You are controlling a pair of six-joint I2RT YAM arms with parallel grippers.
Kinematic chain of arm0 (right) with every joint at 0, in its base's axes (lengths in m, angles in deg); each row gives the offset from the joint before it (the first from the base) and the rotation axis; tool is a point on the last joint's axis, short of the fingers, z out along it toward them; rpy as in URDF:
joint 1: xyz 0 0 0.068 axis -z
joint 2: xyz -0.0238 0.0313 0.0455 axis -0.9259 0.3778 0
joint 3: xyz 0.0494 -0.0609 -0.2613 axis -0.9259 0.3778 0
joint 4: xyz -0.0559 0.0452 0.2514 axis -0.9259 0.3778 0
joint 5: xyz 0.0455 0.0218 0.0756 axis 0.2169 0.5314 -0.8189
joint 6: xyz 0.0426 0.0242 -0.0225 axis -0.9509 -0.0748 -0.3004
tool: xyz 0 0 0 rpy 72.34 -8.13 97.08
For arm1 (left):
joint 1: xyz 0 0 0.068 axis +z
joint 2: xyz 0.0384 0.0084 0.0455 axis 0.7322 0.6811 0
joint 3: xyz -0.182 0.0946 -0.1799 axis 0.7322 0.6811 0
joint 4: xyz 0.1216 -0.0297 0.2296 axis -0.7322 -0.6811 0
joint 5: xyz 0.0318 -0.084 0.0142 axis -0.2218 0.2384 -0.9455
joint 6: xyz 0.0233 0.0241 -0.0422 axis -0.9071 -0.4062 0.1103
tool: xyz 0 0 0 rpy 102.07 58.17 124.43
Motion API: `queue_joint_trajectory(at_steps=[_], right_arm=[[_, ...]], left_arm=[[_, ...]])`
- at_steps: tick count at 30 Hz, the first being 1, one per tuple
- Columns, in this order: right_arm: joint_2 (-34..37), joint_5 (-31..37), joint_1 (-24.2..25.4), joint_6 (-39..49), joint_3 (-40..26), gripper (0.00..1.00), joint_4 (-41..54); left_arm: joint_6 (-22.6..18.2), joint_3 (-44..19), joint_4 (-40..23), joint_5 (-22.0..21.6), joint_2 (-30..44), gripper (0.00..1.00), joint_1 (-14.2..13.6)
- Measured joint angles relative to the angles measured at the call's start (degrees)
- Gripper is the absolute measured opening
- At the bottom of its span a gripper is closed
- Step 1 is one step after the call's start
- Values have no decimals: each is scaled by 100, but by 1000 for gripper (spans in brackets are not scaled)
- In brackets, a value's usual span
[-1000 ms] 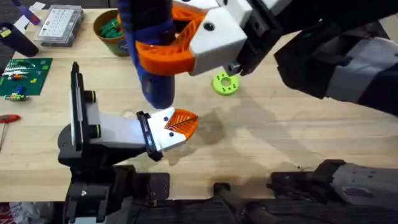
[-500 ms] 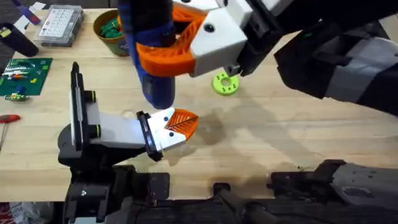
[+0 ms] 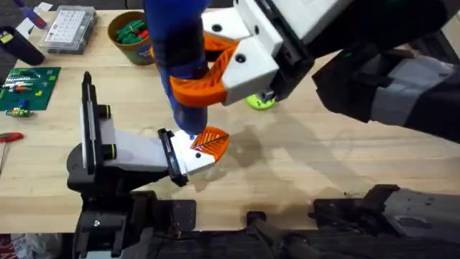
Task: Pick up the gripper from the table and insert it into the empty holder that is missing its gripper. Then pick up a screw, insert it into the mounting hole, and use the screwdriver to tighten it. Finally, clean up the table by picking up the vegetable and placing it into the bucket.
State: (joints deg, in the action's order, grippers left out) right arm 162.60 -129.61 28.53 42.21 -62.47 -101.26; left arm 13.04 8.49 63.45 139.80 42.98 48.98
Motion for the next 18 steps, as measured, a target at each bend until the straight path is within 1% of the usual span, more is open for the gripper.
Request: queue_joint_trajectory(at_steps=[11,18], right_arm=[[58,129,-184,242,120,10,6],[56,195,-181,394,207,10,8]], left_arm=[[0,0,0,-2,0,4,0],[0,0,0,-2,0,4,0]])
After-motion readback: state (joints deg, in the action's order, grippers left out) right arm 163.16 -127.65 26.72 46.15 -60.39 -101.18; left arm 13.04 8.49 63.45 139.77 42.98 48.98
